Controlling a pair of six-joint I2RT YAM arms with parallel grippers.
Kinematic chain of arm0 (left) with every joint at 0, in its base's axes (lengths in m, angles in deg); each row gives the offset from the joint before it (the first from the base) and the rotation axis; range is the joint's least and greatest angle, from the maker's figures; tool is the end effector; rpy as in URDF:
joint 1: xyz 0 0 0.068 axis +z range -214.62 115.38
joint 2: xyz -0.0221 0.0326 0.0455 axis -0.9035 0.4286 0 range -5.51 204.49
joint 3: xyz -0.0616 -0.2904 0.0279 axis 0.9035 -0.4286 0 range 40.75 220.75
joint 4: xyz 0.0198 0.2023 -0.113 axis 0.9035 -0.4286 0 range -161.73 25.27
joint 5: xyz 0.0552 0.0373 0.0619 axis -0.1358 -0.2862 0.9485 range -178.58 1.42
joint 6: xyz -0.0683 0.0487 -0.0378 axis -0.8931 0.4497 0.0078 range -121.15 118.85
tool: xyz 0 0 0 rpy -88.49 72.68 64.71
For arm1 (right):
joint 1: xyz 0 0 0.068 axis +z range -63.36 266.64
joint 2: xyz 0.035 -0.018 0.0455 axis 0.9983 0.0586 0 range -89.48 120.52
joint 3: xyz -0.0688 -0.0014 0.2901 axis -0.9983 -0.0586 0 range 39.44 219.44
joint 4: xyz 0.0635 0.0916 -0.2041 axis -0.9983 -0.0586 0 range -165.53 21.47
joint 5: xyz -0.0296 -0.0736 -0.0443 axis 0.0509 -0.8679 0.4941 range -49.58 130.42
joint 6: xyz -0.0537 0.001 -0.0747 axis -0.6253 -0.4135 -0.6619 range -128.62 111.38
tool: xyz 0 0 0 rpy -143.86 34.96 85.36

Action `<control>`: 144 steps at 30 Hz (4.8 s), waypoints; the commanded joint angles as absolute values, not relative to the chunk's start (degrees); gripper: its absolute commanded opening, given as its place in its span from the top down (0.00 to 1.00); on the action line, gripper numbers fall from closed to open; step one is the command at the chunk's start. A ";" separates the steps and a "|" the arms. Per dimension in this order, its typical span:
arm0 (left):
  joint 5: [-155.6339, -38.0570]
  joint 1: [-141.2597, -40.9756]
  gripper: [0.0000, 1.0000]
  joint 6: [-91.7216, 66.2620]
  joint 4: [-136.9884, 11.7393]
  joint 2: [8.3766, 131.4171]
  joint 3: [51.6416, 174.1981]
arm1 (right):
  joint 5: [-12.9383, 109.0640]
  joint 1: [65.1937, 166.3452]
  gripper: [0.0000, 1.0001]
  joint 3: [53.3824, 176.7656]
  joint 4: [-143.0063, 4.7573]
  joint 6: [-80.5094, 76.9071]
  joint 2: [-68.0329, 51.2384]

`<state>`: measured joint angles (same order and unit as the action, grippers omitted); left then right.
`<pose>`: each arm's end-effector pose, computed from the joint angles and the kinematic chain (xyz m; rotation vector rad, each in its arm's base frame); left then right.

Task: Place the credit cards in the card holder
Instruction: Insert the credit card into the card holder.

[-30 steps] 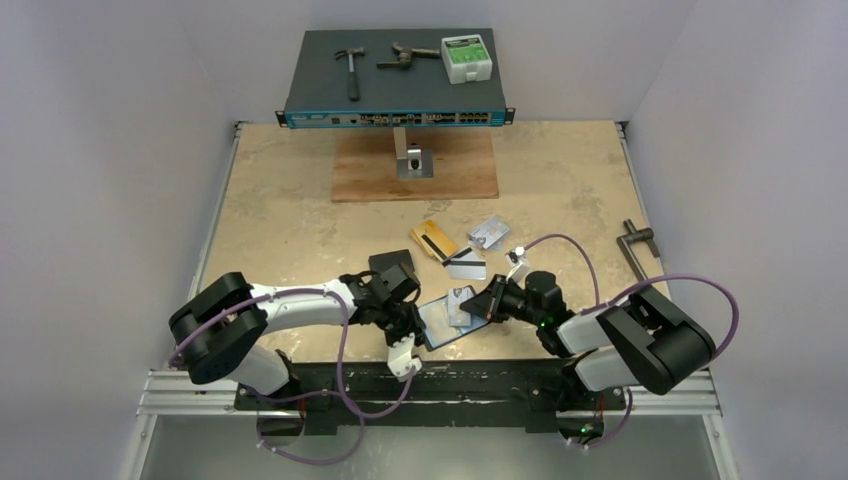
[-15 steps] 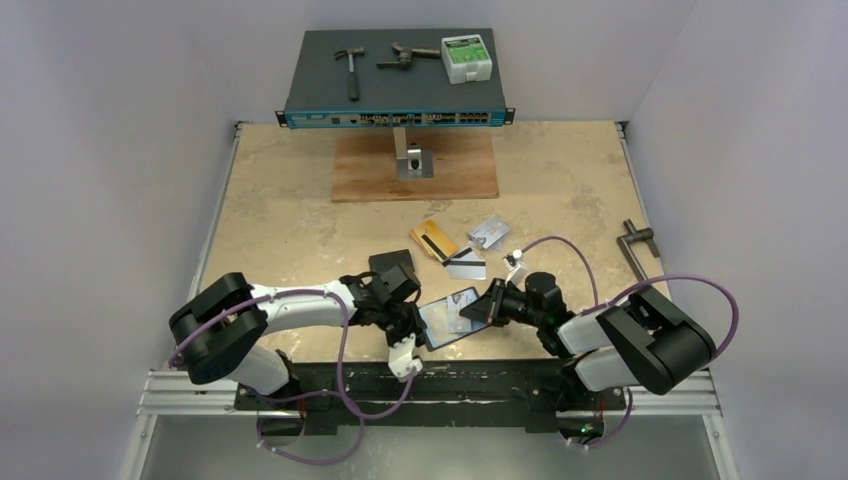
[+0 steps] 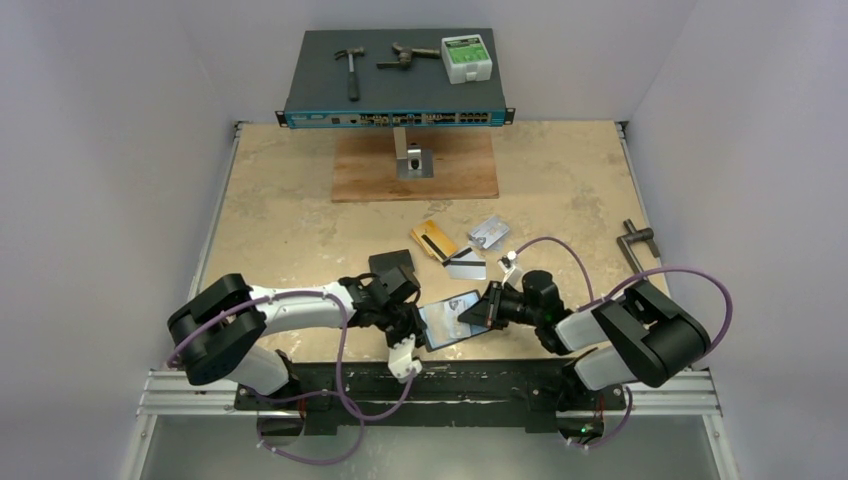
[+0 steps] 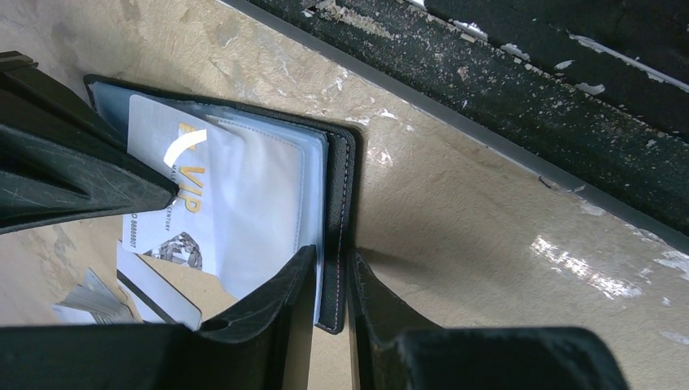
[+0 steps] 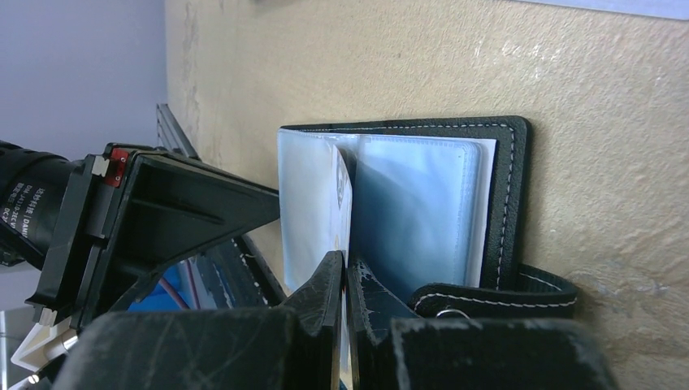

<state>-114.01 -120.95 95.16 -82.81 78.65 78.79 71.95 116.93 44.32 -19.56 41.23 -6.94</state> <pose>0.1074 -0.2250 0.1558 2.5110 0.4755 -0.3414 0.1624 0.1449 0.1357 0.0114 2.3152 1.3646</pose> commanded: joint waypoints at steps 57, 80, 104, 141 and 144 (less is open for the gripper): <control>-114.80 -121.31 0.83 93.43 -79.02 75.39 73.80 | 50.31 133.45 0.35 67.77 -68.04 30.44 -13.70; -116.25 -121.40 0.83 89.81 -71.91 75.41 72.67 | 55.10 141.49 0.30 70.08 -61.84 28.15 -14.77; -116.46 -121.40 0.82 83.70 -55.55 71.68 65.20 | 55.77 143.95 0.15 69.60 -60.71 25.66 -13.87; -114.82 -121.31 0.83 84.40 -61.83 66.90 63.63 | 52.01 141.13 0.01 73.30 -70.49 27.29 -16.40; -115.01 -121.36 0.83 84.05 -60.98 67.24 63.48 | 53.14 141.21 0.01 72.66 -68.87 27.90 -15.20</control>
<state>-113.25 -121.02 83.93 -63.03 67.55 64.26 51.91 141.12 71.65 -73.55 26.56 -16.29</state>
